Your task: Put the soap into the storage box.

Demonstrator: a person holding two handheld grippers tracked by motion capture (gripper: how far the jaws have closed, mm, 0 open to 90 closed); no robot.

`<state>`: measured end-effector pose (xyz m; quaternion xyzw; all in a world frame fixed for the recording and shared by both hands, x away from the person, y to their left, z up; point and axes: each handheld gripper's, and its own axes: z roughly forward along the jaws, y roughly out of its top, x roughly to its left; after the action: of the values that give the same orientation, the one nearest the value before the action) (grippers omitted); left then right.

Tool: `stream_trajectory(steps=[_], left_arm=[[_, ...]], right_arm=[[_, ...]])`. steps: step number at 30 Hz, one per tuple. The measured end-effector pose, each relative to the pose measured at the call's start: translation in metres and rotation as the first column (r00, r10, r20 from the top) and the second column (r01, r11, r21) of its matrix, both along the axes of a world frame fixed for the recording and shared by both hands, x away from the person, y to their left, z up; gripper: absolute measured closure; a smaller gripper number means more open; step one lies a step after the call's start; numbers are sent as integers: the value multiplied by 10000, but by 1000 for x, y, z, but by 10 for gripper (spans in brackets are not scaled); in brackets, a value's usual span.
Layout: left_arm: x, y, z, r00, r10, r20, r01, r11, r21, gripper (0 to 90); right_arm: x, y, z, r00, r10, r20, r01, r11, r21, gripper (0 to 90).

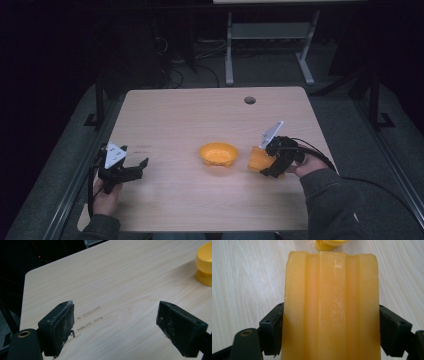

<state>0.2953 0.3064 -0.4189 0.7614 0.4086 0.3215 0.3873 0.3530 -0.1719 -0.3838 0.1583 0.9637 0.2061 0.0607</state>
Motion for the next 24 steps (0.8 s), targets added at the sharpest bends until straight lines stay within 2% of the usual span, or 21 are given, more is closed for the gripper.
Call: stream_trajectory(steps=[11,15,24], left_arm=[[0,1,1,10000,30,-2,-30,10000,-15,141],[0,1,1,10000,41,18,-41,10000,-70,142],[1,1,1,10000,62,33,-62,9999,-103,142]], right_arm=[[10,12,10,9997,258,55,-258,9996,61,207],[14,18,10,9993,378,79,-377,9992,-133,207],[22,29,16,9984,557,9,-557,9984,-94,207]])
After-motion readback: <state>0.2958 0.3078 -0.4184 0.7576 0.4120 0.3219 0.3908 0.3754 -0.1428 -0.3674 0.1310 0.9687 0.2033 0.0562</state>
